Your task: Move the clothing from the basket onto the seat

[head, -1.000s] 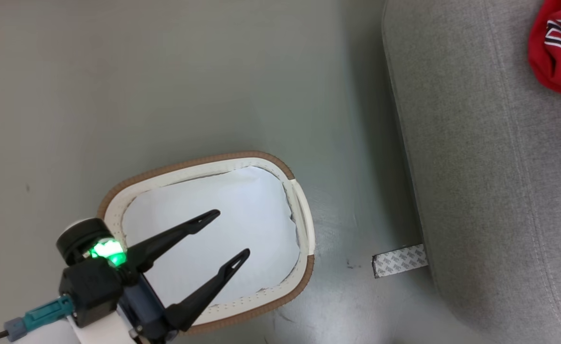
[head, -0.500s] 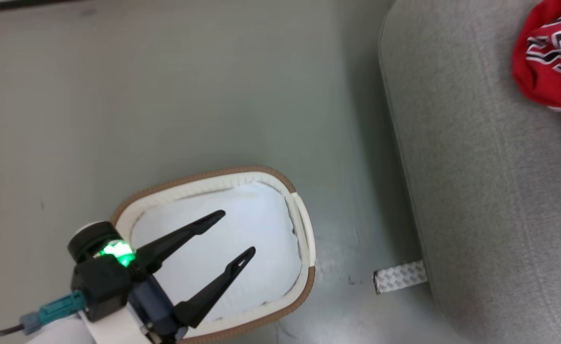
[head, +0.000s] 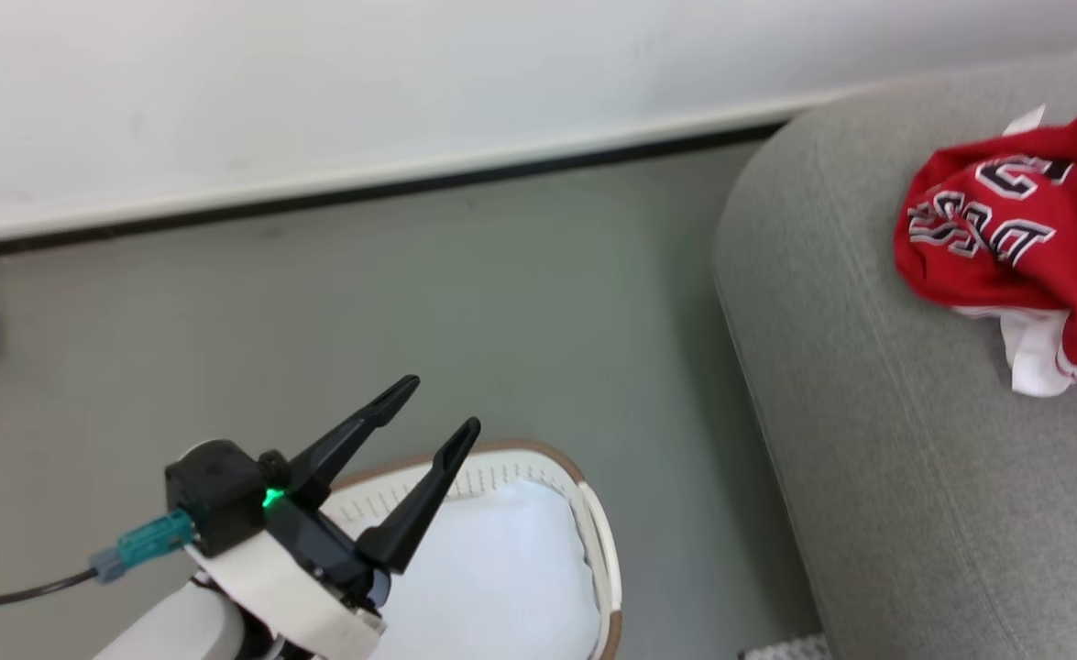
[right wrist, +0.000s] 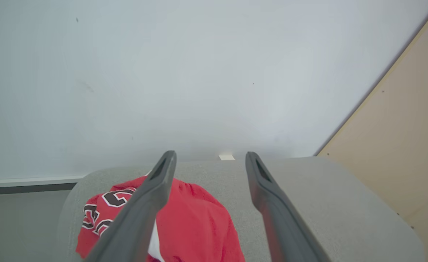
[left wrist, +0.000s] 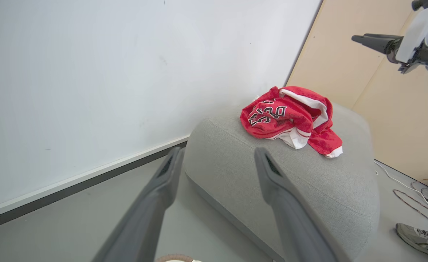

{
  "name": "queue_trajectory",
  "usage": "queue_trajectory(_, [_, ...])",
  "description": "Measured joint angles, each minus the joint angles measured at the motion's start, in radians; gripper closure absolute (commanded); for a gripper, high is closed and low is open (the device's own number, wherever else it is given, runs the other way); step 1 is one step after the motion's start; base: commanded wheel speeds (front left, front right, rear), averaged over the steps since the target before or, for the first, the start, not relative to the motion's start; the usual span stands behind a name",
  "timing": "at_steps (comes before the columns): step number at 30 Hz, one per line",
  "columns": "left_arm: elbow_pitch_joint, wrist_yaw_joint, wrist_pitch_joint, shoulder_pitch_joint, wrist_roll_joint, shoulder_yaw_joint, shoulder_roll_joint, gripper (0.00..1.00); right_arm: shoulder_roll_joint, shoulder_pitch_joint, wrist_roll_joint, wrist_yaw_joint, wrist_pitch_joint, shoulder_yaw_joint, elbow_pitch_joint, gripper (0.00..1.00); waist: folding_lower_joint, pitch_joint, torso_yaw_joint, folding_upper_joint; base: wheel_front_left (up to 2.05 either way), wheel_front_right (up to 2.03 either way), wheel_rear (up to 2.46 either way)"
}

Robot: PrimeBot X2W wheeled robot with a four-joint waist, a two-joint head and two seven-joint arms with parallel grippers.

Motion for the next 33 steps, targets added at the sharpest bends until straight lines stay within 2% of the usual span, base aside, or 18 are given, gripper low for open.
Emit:
queue_trajectory(4, [0.061, 0.009, 0.000, 0.008, -0.010, 0.040, -0.054, 0.00, -0.043, -0.026, 0.083, 0.000, -0.062, 0.071, 0.041, 0.00, 0.0000, -0.084, 0.028, 0.0000, 0.00, 0.00, 0.00])
queue_trajectory(11, [0.146, 0.035, -0.001, 0.060, -0.031, 0.154, -0.109, 0.00, -0.035, -0.012, 0.186, 0.000, -0.199, 0.174, 0.119, 0.00, -0.0001, -0.198, 0.103, 0.0000, 0.00, 0.00, 0.00])
queue_trajectory(15, [0.181, 0.061, -0.001, 0.112, -0.030, 0.250, -0.126, 0.00, 0.026, 0.045, 0.215, 0.000, -0.278, 0.207, 0.111, 0.00, -0.0001, -0.238, 0.149, 0.0000, 0.00, 0.00, 0.00])
queue_trajectory(18, [0.189, 0.062, -0.001, 0.166, -0.035, 0.327, -0.151, 0.00, 0.071, 0.119, 0.212, 0.000, -0.340, 0.219, 0.064, 0.00, -0.0001, -0.264, 0.178, 0.0000, 0.00, 0.00, 0.00])
queue_trajectory(24, [0.219, 0.061, -0.001, 0.281, 0.009, 0.473, -0.193, 0.00, 0.213, 0.371, 0.132, 0.000, -0.471, 0.239, -0.046, 0.00, -0.0001, -0.292, 0.223, 0.0000, 0.00, 0.00, 0.00])
queue_trajectory(27, [0.225, 0.051, -0.001, 0.333, 0.045, 0.535, -0.227, 0.00, 0.273, 0.469, 0.105, 0.000, -0.534, 0.265, -0.068, 0.00, -0.0001, -0.293, 0.235, 0.0000, 0.00, 0.00, 0.00])
queue_trajectory(33, [0.231, 0.020, -0.001, 0.411, 0.151, 0.653, -0.301, 0.00, 0.322, 0.592, 0.085, 0.000, -0.686, 0.330, -0.014, 0.00, 0.0000, -0.288, 0.240, 0.0000, 0.00, 0.00, 0.00])
